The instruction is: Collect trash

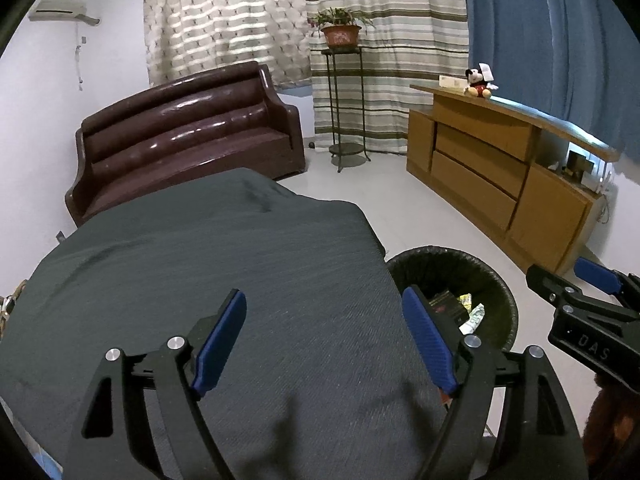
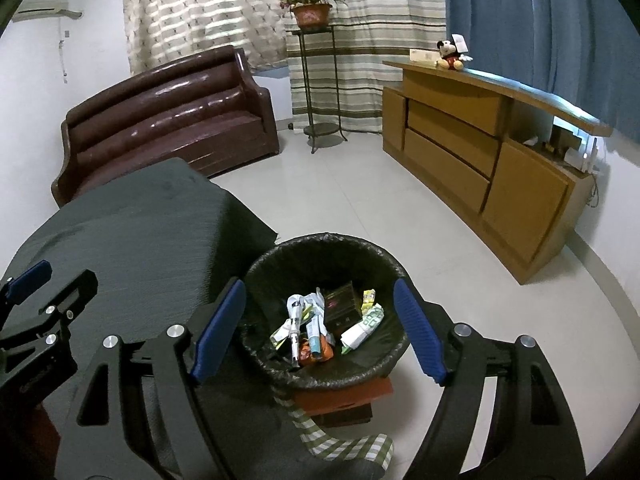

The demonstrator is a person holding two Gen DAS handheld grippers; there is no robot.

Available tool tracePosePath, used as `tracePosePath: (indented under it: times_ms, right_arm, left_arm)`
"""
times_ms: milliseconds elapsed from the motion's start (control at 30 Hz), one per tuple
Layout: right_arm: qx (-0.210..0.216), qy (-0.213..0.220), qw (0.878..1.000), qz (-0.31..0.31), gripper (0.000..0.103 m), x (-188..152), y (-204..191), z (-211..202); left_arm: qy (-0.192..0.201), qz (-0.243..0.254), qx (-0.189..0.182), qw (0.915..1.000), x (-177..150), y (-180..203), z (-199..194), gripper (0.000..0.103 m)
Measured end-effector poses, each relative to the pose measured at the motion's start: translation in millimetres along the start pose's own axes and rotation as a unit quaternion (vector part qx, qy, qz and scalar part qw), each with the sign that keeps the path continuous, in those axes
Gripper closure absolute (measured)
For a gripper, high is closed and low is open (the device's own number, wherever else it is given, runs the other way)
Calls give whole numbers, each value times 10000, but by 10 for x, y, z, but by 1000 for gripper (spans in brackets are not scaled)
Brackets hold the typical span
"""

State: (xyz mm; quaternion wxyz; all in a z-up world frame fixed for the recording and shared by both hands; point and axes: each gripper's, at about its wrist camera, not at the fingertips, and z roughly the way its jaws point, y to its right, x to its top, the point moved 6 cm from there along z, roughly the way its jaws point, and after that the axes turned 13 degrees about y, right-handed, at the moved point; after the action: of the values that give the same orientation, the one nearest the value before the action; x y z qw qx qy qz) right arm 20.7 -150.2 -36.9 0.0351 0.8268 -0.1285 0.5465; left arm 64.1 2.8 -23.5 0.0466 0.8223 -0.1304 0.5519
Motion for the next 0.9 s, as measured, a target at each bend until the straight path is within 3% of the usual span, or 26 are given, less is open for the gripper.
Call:
tracePosePath:
  times_ms: [900]
  right_arm:
    - [-13, 262, 9997, -14, 28, 70, -62, -284]
  left_arm:
    - [162, -142, 9, 9998, -11, -128, -173, 24]
